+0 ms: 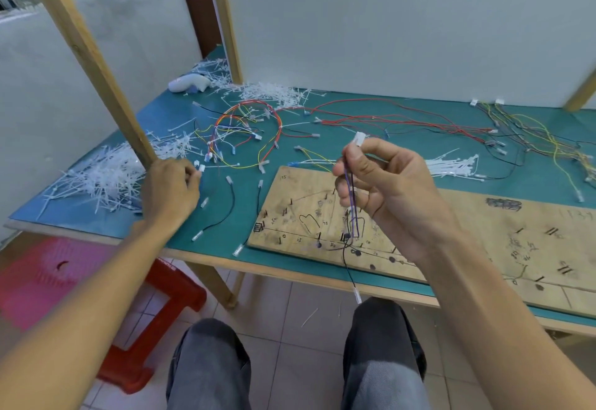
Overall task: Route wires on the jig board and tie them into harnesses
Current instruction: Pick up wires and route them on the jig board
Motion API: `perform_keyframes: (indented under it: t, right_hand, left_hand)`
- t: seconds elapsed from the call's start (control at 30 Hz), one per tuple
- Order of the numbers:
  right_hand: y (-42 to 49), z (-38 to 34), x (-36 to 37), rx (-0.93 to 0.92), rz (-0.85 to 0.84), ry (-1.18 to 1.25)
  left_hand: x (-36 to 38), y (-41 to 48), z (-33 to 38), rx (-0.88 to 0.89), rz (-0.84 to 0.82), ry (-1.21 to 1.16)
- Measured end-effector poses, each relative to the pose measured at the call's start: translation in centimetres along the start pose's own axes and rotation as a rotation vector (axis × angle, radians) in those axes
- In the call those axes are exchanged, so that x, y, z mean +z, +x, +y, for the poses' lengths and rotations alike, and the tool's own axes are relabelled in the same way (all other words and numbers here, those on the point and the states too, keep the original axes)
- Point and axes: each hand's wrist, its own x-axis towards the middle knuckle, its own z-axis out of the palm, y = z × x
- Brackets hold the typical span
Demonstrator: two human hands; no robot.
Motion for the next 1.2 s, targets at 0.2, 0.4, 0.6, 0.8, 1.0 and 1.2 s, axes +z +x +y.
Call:
perform_keyframes:
  t: [0.2,0.4,0.6,0.8,1.0,1.2]
  right_hand:
    - [-0.5,-1.5,0.7,-0.024,0.061,-0.06]
    - [0.7,-1.6,1.5,0.001,0.063,-0.061]
    - [2.4,1.0,-1.6,0.066,0.144,-0.289]
    - [4.9,4.0,-5.1,0.148,0.2,-0.626]
    - [8.5,6.3,-5.9,0.061,0.193,-1.098]
    - [9.6,7.8,-6.7,0.18,0.263,-1.1]
  left_hand:
    - [-2.8,-2.5,3.3,0.103,0.165,-0.226]
    - [-7.9,-12.3,18.1,0.206,-0.644,-1.185]
    - [-5.6,-16.0,19.6,-0.159,-0.639,-1.398]
    - [-3.0,-17.4,18.9,-0.139,-0.428,-0.859]
    - [-1.6,-16.3,19.6,-0.005,-0.395,-0.39]
    - [-1.3,-15.6,19.5,0.08,-0.463,-0.202]
